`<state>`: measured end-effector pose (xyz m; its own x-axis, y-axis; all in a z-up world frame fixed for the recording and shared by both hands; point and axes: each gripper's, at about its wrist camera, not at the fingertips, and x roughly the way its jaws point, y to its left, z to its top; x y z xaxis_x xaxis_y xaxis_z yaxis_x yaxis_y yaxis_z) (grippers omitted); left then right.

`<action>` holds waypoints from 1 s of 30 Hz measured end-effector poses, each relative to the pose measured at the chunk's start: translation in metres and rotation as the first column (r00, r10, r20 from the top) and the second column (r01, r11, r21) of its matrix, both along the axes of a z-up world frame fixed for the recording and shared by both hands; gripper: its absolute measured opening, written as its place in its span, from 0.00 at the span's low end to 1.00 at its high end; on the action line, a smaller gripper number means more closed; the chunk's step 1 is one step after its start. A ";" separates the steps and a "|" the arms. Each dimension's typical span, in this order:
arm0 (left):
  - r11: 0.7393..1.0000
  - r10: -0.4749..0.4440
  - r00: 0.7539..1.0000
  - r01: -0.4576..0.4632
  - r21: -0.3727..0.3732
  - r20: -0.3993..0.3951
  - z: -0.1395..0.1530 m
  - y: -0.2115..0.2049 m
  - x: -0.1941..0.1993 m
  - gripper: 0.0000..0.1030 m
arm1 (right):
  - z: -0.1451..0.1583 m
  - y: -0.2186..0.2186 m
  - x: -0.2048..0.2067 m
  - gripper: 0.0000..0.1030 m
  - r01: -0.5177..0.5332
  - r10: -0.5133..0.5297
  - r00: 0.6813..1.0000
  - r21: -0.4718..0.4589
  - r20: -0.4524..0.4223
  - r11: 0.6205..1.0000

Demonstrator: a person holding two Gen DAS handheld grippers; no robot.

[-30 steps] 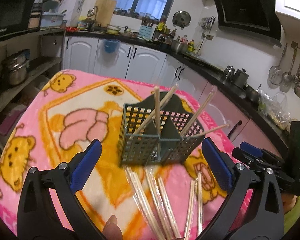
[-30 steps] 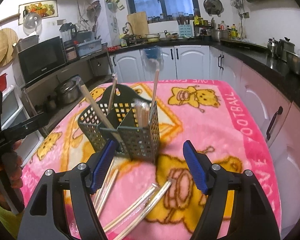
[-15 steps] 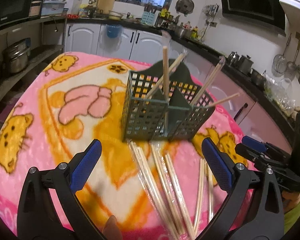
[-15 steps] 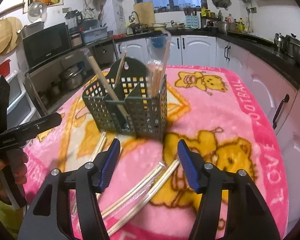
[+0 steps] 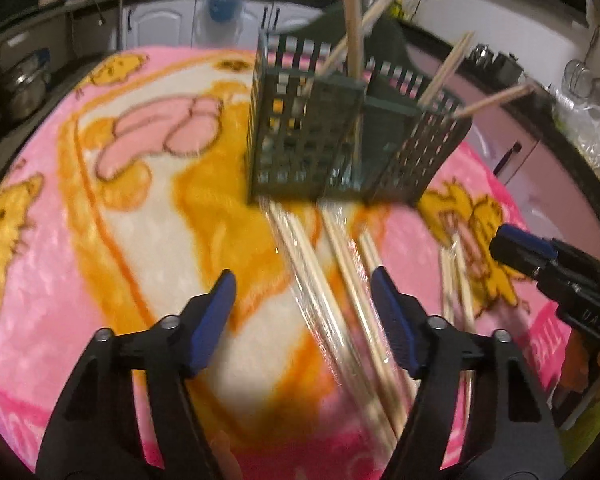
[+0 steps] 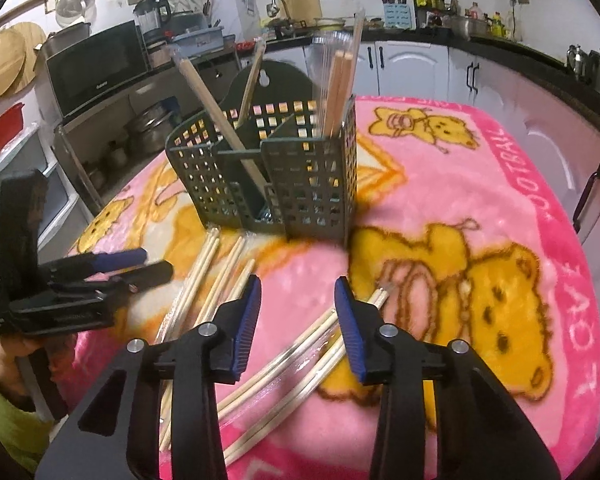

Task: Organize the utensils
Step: 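Lower the left tool and close it on a wrapped chopstick while the right tool grasps another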

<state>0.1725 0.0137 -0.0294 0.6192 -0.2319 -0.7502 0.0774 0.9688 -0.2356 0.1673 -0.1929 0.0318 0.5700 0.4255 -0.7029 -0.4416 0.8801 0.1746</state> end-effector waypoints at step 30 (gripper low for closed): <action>0.999 -0.045 0.997 0.044 -0.016 -0.058 -0.018 0.017 0.007 0.07 | -0.040 0.067 0.048 0.27 -0.089 0.084 0.988 -0.031 -0.128 0.996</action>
<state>0.1796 0.0311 -0.0471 0.5632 -0.2696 -0.7811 0.1060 0.9610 -0.2552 0.2155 -0.1257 -0.0084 0.4375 0.4419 -0.7831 -0.4928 0.8463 0.2023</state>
